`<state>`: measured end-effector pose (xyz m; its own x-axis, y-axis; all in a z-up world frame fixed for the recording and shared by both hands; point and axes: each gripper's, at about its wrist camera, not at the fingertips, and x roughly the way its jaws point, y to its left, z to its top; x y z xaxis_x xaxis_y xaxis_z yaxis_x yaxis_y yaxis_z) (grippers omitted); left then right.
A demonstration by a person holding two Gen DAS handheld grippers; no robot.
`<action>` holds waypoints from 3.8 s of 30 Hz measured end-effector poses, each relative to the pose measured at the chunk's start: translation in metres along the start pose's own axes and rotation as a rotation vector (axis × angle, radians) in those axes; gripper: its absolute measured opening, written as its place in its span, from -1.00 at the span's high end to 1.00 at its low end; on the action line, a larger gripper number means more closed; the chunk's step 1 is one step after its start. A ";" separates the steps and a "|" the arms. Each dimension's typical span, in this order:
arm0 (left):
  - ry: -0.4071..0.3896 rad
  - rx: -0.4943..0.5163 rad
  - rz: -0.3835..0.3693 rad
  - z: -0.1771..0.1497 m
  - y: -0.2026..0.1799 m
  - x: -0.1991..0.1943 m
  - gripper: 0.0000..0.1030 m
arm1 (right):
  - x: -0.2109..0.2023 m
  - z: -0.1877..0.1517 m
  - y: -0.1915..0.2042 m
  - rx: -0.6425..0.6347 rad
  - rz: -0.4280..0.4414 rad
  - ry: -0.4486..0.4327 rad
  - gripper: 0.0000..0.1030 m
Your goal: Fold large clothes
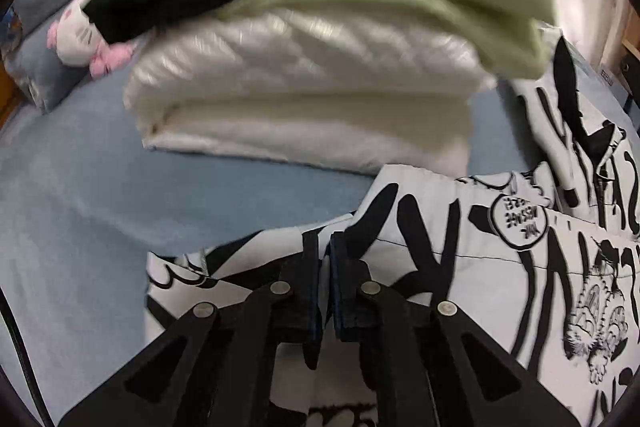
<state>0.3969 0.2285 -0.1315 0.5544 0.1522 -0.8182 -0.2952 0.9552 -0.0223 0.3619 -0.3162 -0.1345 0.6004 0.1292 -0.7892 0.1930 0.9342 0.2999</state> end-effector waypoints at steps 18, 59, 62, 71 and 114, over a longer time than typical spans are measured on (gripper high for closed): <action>-0.113 0.039 -0.130 -0.018 -0.026 -0.086 0.71 | -0.057 -0.029 0.121 -0.233 0.163 -0.068 0.19; -0.012 0.061 -0.101 -0.111 0.061 -0.102 0.81 | -0.081 -0.117 0.066 -0.298 0.057 0.030 0.15; -0.042 0.067 -0.115 -0.122 0.073 -0.104 0.82 | -0.090 -0.114 0.017 -0.188 0.000 -0.002 0.15; -0.059 0.060 -0.098 -0.127 0.073 -0.105 0.82 | -0.131 -0.118 -0.049 -0.049 -0.007 -0.081 0.15; 0.003 0.311 -0.235 0.064 -0.190 -0.048 0.09 | -0.011 0.085 0.116 -0.062 0.243 0.044 -0.21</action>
<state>0.4762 0.0554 -0.0511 0.5768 -0.0805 -0.8129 0.0901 0.9953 -0.0346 0.4436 -0.2372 -0.0449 0.5888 0.3657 -0.7208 -0.0018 0.8924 0.4512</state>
